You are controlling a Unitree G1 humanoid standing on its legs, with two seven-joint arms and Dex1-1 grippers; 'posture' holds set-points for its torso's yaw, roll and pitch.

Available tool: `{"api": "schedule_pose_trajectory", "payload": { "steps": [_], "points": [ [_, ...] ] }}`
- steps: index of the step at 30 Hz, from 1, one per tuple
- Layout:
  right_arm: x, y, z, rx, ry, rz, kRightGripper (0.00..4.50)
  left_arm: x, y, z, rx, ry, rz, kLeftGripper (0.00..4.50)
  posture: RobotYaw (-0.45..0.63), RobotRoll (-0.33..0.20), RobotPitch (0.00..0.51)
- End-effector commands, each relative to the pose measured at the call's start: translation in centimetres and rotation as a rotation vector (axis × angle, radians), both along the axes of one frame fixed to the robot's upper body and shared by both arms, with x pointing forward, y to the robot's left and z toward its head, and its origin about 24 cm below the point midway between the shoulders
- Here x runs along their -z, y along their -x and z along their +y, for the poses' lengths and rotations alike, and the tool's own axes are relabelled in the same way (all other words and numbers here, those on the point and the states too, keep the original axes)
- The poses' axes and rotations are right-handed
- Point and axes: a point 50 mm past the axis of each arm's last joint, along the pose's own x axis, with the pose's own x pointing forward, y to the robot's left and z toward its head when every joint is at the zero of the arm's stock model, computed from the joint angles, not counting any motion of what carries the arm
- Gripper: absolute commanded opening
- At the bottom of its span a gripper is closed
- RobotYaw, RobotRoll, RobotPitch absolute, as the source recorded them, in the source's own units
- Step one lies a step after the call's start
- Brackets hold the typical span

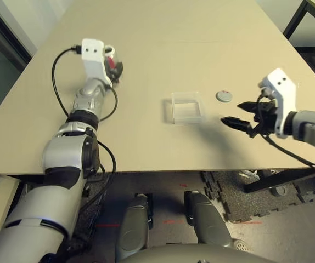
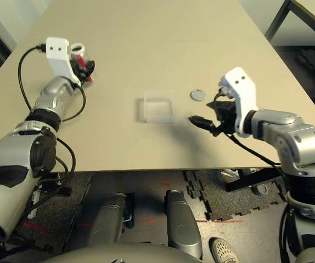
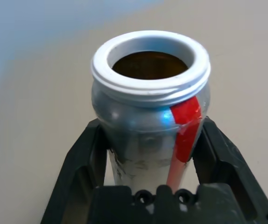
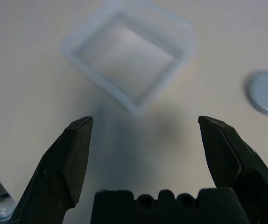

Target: Pour the medicine from the bottle into the box.

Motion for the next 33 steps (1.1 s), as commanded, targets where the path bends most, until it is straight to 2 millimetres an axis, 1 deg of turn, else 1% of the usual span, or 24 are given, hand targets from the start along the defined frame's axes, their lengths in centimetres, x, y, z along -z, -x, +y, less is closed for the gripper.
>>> {"api": "schedule_pose_trajectory", "payload": {
  "steps": [1, 3, 5, 7, 9, 11, 12, 14, 16, 19, 23, 27, 28, 29, 33],
  "points": [
    [0.2, -0.5, 0.8, -0.03, 0.019, 0.003, 4.5, -3.7, 0.7, -5.5, 0.246, -0.589, -0.164, 2.81, -0.14, 0.0, 0.145],
    [0.5, -0.8, 1.0, -0.035, 0.027, 0.004, 4.5, -4.4, 1.5, -8.3, 0.352, -0.993, -0.279, 2.81, -0.14, 0.0, 0.139],
    [0.6, -1.1, 1.2, -0.039, 0.03, 0.0, 4.5, -3.7, 2.0, -10.0, 0.432, -1.311, -0.371, 2.81, -0.14, 0.0, 0.133],
    [0.8, -1.3, 1.4, -0.039, 0.025, -0.006, 4.5, -2.5, 2.3, -11.1, 0.503, -1.532, -0.444, 2.81, -0.15, 0.0, 0.13],
    [0.8, -1.5, 1.6, -0.037, 0.014, -0.014, 4.5, -0.7, 2.5, -11.6, 0.569, -1.705, -0.489, 2.81, -0.16, 0.0, 0.129],
    [0.8, -1.6, 1.8, -0.033, 0.003, -0.022, 4.5, 1.2, 2.6, -11.9, 0.627, -1.838, -0.51, 2.81, -0.18, 0.0, 0.129],
    [0.8, -1.7, 1.9, -0.033, 0.0, -0.024, 4.5, 1.8, 2.6, -11.9, 0.642, -1.879, -0.514, 2.81, -0.18, 0.0, 0.129],
    [0.8, -1.7, 2.1, -0.026, -0.012, -0.032, 4.5, 2.1, 2.8, -13.0, 0.659, -1.889, -0.558, 2.81, -0.19, 0.0, 0.135],
    [0.8, -1.7, 2.1, -0.022, -0.017, -0.035, 4.5, 1.6, 2.9, -14.1, 0.642, -1.877, -0.599, 2.81, -0.19, 0.0, 0.139],
    [0.9, -1.6, 1.9, -0.016, -0.021, -0.032, 4.5, 1.0, 3.0, -14.8, 0.627, -1.883, -0.634, 2.81, -0.19, 0.0, 0.142],
    [0.9, -1.4, 1.8, -0.012, -0.019, -0.027, 4.5, 0.8, 3.0, -14.8, 0.613, -1.882, -0.629, 2.81, -0.19, 0.0, 0.145],
    [0.9, -1.2, 1.7, -0.025, -0.016, -0.011, 4.5, 1.5, 2.9, -14.3, 0.64, -1.87, -0.59, 2.81, -0.19, 0.0, 0.146],
    [0.9, -1.1, 1.7, -0.03, -0.016, -0.005, 4.5, 1.7, 3.0, -14.2, 0.654, -1.843, -0.569, 2.81, -0.19, 0.0, 0.146],
    [0.9, -1.0, 1.7, -0.036, -0.016, 0.003, 4.5, 1.8, 3.0, -14.0, 0.658, -1.777, -0.514, 2.81, -0.19, 0.0, 0.146],
    [0.9, -0.5, 1.5, -0.063, -0.01, 0.034, 4.5, 2.1, 2.9, -13.2, 0.647, -1.468, -0.328, 2.81, -0.19, 0.0, 0.148]
  ]
}}
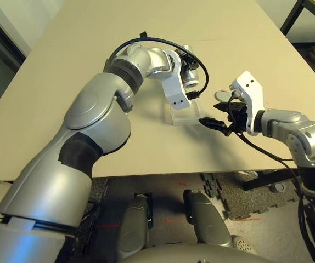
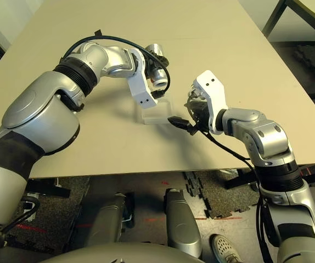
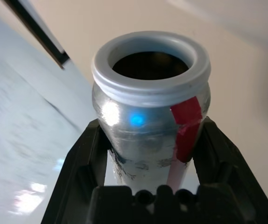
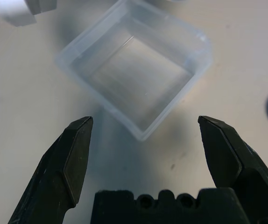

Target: Pour the medicine from the bottle into the box.

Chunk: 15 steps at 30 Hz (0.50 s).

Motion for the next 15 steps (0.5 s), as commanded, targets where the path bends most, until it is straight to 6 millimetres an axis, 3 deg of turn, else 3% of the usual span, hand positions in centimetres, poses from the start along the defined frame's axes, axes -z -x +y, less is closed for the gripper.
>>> {"api": "schedule_pose_trajectory", "payload": {
  "steps": [1, 8, 9, 11, 15],
  "points": [
    [0.0, 0.6, -0.2, -0.022, -0.006, 0.025, 4.5, 0.2, -0.2, 1.0, -0.11, 0.212, 0.176, 2.81, -0.19, 0.0, 0.15],
    [-0.1, 0.8, -0.5, -0.032, 0.003, 0.035, 4.5, -1.8, -2.4, 5.5, -0.461, 1.083, 0.514, 2.81, -0.18, 0.0, 0.152],
    [-0.1, 0.7, -0.5, -0.034, 0.005, 0.035, 4.5, -1.2, -2.8, 7.2, -0.545, 1.346, 0.615, 2.81, -0.17, 0.0, 0.153],
    [-0.1, 0.6, -0.4, -0.036, 0.008, 0.033, 4.5, 0.0, -3.1, 9.3, -0.64, 1.652, 0.74, 2.81, -0.17, 0.0, 0.152],
    [-0.2, 0.4, -0.4, -0.038, 0.012, 0.028, 4.5, 3.8, -2.9, 12.2, -0.785, 1.941, 0.8, 2.81, -0.16, 0.0, 0.155]
  ]
}}
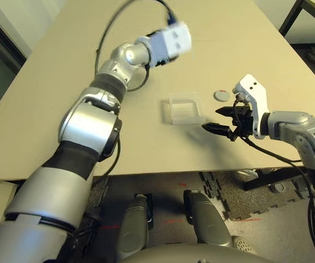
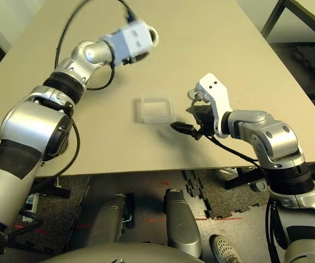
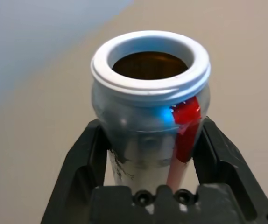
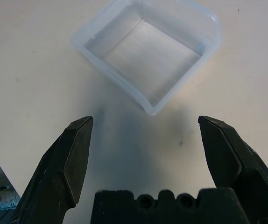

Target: Pour the medicine from the bottle into the box.

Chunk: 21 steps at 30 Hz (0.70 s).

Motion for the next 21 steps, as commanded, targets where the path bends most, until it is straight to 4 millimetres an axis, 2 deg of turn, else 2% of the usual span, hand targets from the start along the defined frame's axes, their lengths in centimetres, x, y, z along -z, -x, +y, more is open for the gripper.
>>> {"api": "schedule_pose_trajectory", "payload": {
  "steps": [1, 5, 8, 10, 12, 13, 15, 16, 17, 18, 19, 21],
  "points": [
    [-0.3, -0.2, 0.1, -0.013, 0.002, -0.009, 4.5, 3.6, 0.4, 1.8, -0.123, 0.214, 0.114, 2.81, -0.16, 0.0, 0.155],
    [-0.3, -0.3, 0.3, -0.019, 0.001, -0.011, 4.5, 6.3, 1.0, 2.4, -0.176, 0.278, 0.174, 2.81, -0.16, 0.0, 0.156],
    [-0.3, -0.3, 0.5, -0.022, -0.002, -0.011, 4.5, 7.7, 1.3, 2.2, -0.181, 0.285, 0.206, 2.81, -0.16, 0.0, 0.157],
    [-0.3, -0.3, 0.5, -0.024, -0.003, -0.009, 4.5, 7.9, 1.4, 2.1, -0.181, 0.271, 0.208, 2.81, -0.16, 0.0, 0.157],
    [-0.2, -0.3, 0.6, -0.025, 0.0, -0.005, 4.5, 6.4, 1.0, 2.1, -0.162, 0.196, 0.155, 2.81, -0.16, 0.0, 0.153],
    [-0.2, -0.2, 0.5, -0.025, 0.001, -0.004, 4.5, 5.1, 0.8, 2.0, -0.134, 0.103, 0.099, 2.81, -0.15, 0.0, 0.153],
    [-0.2, -0.2, 0.4, -0.024, 0.005, -0.001, 4.5, 0.5, 0.3, 0.1, 0.006, -0.269, -0.109, 2.81, -0.15, 0.0, 0.15],
    [-0.1, -0.2, 0.3, -0.023, 0.006, 0.0, 4.5, -2.2, 0.4, -2.0, 0.113, -0.532, -0.259, 2.81, -0.14, 0.0, 0.148],
    [-0.1, -0.2, 0.3, -0.023, 0.007, 0.001, 4.5, -3.6, 0.7, -3.5, 0.184, -0.706, -0.352, 2.81, -0.13, 0.0, 0.147],
    [-0.1, -0.3, 0.2, -0.021, 0.008, 0.001, 4.5, -4.9, 1.3, -5.7, 0.28, -0.999, -0.507, 2.81, -0.13, 0.0, 0.144],
    [0.0, -0.3, 0.2, -0.021, 0.008, 0.002, 4.5, -5.4, 1.9, -7.5, 0.365, -1.224, -0.62, 2.81, -0.12, 0.0, 0.142],
    [0.2, -0.4, 0.2, -0.017, 0.004, 0.0, 4.5, -4.7, 2.6, -9.7, 0.507, -1.577, -0.775, 2.81, -0.13, 0.0, 0.134]
  ]
}}
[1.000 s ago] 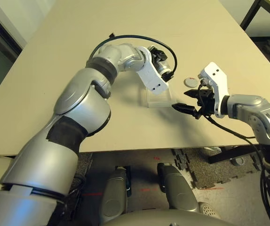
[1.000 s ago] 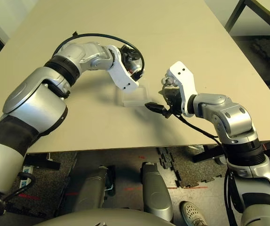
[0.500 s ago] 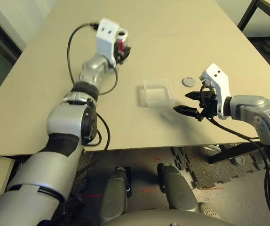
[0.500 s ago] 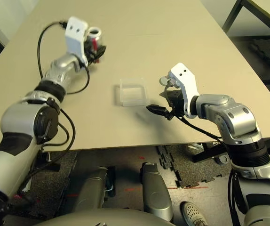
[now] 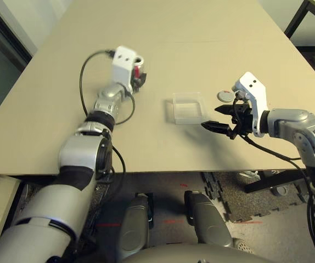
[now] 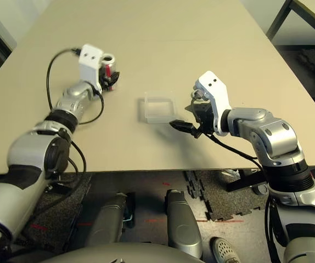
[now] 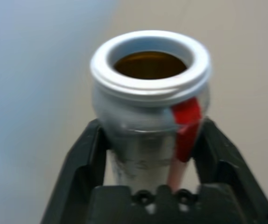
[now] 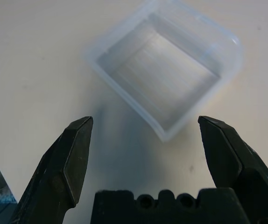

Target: Pour the medicine from the bottle into the box.

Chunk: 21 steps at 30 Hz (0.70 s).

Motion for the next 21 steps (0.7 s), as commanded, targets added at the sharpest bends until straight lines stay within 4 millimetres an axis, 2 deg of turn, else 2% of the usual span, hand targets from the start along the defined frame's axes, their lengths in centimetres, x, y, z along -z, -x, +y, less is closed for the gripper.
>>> {"api": "schedule_pose_trajectory", "payload": {
  "steps": [1, 3, 5, 11, 21],
  "points": [
    [0.5, -0.2, 0.0, 0.001, 0.004, 0.005, 4.5, 3.6, 1.4, -3.9, 0.22, -0.642, -0.177, 2.81, -0.14, 0.0, 0.129],
    [0.6, -0.4, 0.2, 0.012, -0.011, -0.004, 4.5, 5.7, 1.6, -4.3, 0.288, -0.89, -0.233, 2.81, -0.15, 0.0, 0.126],
    [0.7, -0.5, 0.3, 0.016, -0.017, -0.013, 4.5, 7.4, 1.9, -4.5, 0.362, -1.042, -0.275, 2.81, -0.18, 0.0, 0.124],
    [0.5, -0.6, 0.5, 0.031, -0.034, -0.03, 4.5, 7.3, 2.4, -6.4, 0.412, -0.987, -0.306, 2.81, -0.21, 0.0, 0.125],
    [0.4, -0.4, 0.1, 0.034, -0.026, -0.026, 4.5, 7.0, 2.5, -6.2, 0.395, -0.853, -0.232, 2.81, -0.18, 0.0, 0.133]
  ]
}}
